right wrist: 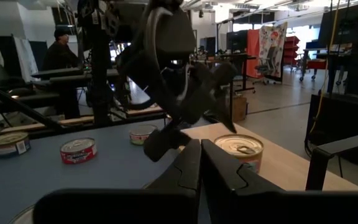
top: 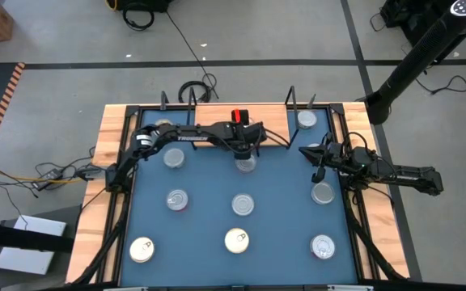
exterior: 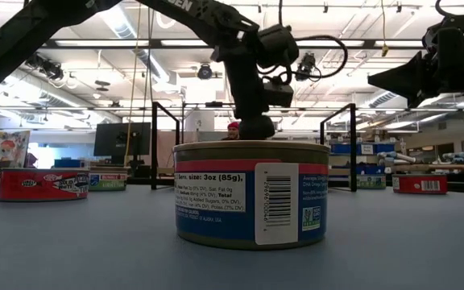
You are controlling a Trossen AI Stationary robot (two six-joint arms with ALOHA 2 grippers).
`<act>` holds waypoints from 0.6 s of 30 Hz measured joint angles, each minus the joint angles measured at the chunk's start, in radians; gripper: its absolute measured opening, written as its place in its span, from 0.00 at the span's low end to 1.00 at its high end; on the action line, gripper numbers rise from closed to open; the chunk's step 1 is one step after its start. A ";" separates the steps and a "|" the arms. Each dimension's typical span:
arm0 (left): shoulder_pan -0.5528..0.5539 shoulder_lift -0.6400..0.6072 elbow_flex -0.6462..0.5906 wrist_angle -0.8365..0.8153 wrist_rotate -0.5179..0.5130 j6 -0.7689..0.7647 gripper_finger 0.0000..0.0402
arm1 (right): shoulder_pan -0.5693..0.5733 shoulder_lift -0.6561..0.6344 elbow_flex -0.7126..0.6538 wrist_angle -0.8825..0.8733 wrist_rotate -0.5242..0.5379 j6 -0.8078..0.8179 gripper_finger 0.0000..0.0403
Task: Stack canned seafood by type on shelf
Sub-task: Put the top right blue tuna can on the shelf
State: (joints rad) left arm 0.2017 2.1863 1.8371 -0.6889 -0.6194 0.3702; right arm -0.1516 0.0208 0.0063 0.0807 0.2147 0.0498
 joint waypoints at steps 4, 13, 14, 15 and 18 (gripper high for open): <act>-0.008 -0.001 0.001 -0.025 -0.007 -0.007 0.67 | 0.000 0.000 0.000 0.000 0.000 0.000 0.06; -0.006 -0.001 0.082 -0.150 -0.017 -0.041 0.65 | 0.000 0.000 0.000 0.000 0.000 0.000 0.06; -0.004 -0.002 0.090 -0.160 -0.018 -0.053 0.64 | 0.000 0.000 0.000 0.000 0.000 0.000 0.06; -0.002 -0.002 0.098 -0.180 -0.019 -0.061 0.63 | 0.000 0.000 0.000 0.000 0.000 0.000 0.06; 0.001 -0.001 0.120 -0.226 -0.019 -0.076 0.58 | 0.000 0.000 0.000 0.000 0.000 0.000 0.06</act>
State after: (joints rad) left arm 0.2028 2.1849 1.9569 -0.9145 -0.6388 0.2940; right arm -0.1516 0.0211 0.0063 0.0807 0.2150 0.0501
